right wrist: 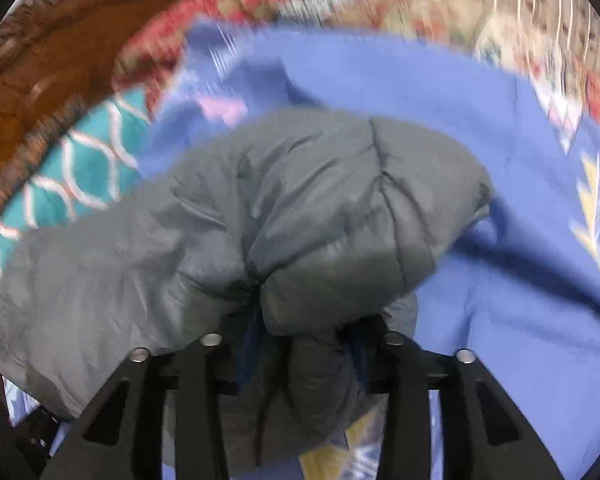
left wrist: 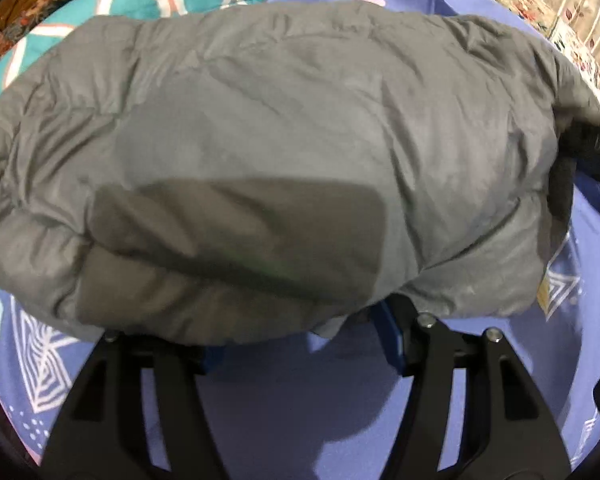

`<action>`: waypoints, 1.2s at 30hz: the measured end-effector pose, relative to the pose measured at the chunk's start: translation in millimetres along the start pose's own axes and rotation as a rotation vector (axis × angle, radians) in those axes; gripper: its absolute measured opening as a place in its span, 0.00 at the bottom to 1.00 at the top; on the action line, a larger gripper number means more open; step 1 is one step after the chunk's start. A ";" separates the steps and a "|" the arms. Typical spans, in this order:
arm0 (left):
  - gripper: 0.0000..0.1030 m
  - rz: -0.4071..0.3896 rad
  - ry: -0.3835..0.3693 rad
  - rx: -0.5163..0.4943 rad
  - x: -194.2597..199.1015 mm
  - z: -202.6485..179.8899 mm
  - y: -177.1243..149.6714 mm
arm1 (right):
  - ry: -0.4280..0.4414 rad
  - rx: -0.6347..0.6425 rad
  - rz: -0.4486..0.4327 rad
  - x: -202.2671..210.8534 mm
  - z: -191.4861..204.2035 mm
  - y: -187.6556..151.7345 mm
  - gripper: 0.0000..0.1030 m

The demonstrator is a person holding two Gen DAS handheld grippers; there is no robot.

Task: Fold large clothes

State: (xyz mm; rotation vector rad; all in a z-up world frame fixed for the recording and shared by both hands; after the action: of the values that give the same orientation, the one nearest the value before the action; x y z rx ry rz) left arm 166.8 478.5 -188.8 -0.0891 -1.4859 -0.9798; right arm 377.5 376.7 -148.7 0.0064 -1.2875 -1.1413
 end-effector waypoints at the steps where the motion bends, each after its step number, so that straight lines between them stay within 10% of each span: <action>1: 0.58 -0.002 -0.006 -0.007 3.4 0.4 -3.7 | 0.017 -0.032 -0.011 4.8 -6.9 -6.6 0.72; 8: 0.58 0.007 -0.044 0.078 58.5 45.5 -51.6 | 0.187 -0.286 -0.191 98.2 -18.3 -64.1 0.85; 21: 0.60 -0.184 0.117 0.063 186.9 108.2 -140.2 | 0.146 -0.070 -0.057 199.8 103.8 -257.5 0.86; 36: 0.91 -0.333 0.162 -0.025 283.8 109.3 -206.9 | 0.155 -0.108 -0.061 266.9 144.7 -346.8 0.86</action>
State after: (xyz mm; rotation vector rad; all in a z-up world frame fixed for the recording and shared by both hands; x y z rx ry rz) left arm -99.1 275.6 -35.7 0.2218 -1.3634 -1.2418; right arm 3.8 111.3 -99.5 0.0534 -1.0938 -1.2374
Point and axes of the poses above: each gripper's, at about its wrist camera, not at the fingertips, and x roughly against the way its jaws point, z to its left, y to its top, the point moved 4 cm from there along -x, roughly the way its jaws point, and after that the axes turned 15 degrees about y, right-handed, at the moved point
